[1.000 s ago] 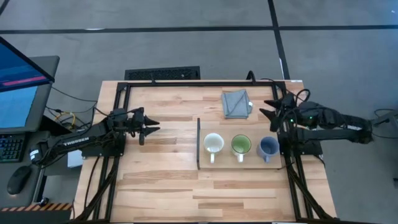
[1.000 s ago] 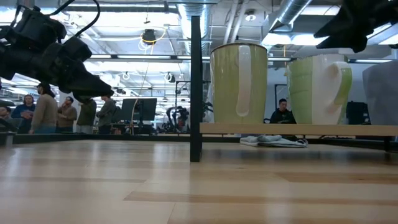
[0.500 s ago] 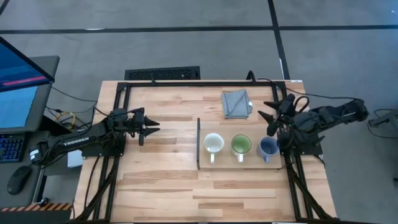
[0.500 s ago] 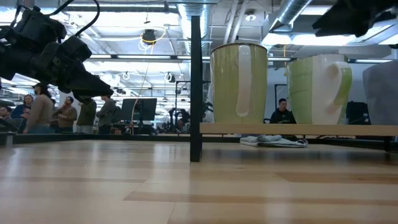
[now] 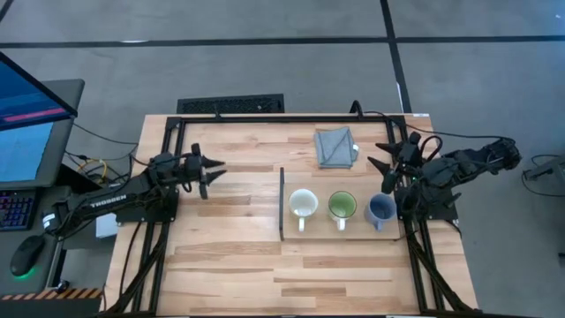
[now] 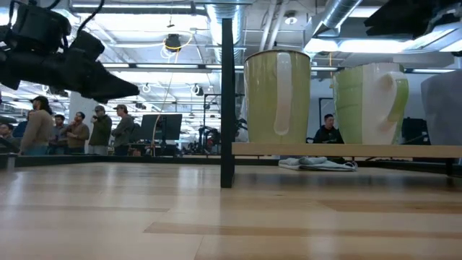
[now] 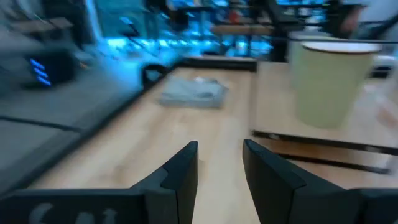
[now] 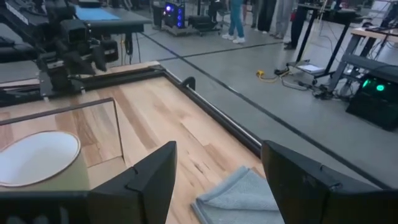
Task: Stack small to large cups/mugs on shelf
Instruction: Return to Home Position
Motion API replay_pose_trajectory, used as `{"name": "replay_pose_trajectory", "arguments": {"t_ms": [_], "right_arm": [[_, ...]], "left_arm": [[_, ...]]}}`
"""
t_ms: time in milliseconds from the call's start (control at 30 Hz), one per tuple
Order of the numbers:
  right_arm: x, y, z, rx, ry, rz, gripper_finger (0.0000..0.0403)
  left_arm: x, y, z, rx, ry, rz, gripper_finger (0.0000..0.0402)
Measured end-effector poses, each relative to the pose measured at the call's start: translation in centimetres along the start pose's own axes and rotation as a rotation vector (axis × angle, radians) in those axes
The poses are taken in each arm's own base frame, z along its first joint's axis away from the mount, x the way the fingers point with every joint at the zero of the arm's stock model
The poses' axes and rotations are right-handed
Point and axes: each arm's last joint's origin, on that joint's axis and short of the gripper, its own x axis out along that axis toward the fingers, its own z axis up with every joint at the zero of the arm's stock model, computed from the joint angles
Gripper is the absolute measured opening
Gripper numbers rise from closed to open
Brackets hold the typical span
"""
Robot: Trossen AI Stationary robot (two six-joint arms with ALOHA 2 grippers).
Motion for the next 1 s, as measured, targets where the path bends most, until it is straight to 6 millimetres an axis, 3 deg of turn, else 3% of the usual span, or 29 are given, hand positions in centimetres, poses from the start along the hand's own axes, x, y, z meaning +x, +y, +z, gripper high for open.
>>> {"name": "replay_pose_trajectory", "arguments": {"t_ms": [100,233,733,1000], "right_arm": [[0.0,-0.1,0.0,0.004,-0.003,-0.013,0.0256],[0.1,-0.1,0.0,0.005,-0.003,-0.024,0.0256],[0.1,-0.3,-0.2,-0.016,0.01,-0.045,0.0256],[0.1,-0.2,-0.1,-0.008,0.004,-0.044,0.0256]], "left_arm": [[-0.1,0.6,0.4,0.074,-0.036,0.155,0.0119],[-0.4,1.6,0.8,0.045,-0.071,0.38,0.0119],[-1.3,1.9,2.1,0.079,-0.224,0.495,0.0119],[-2.4,1.6,1.8,0.07,-0.217,0.531,0.0119]]}}
